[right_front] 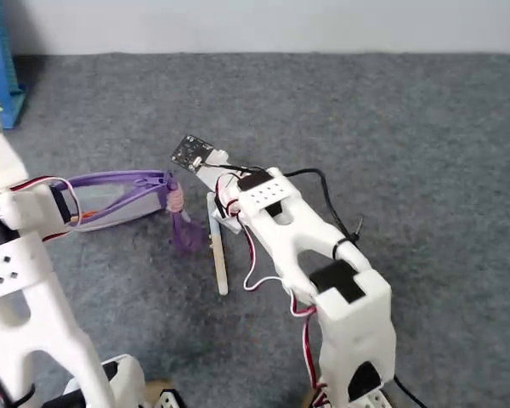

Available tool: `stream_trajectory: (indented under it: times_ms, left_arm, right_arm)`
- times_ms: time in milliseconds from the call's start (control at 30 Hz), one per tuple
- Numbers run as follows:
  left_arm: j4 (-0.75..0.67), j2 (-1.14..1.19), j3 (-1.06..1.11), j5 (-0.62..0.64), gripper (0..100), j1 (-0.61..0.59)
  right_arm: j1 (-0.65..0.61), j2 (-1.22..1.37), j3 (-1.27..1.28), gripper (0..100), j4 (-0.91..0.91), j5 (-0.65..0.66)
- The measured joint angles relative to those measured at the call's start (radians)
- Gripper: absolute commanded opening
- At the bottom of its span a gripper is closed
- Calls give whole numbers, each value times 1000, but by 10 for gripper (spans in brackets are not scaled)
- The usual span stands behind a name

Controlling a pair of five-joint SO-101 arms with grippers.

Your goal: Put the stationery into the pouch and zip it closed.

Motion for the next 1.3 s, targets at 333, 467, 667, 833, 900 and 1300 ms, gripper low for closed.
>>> stream_trajectory:
  times_ms: [333,467,667,833,900,1300]
  left_arm:
    - [0,0,0,0,12,0]
    - [0,0,0,0,12,0]
    - [0,0,0,0,12,0]
    - [0,0,0,0,12,0]
    - [0,0,0,0,12,0]
    - [0,0,3,0,12,0]
  right_arm:
    - [44,100,-204,9,201,-3]
    - [75,100,-213,8,272,-3]
    - [101,87,-215,8,353,-31]
    - [133,-28,-210,8,445,-158]
    - [137,-100,-210,8,482,-196]
    - [48,-519,-210,8,647,-463]
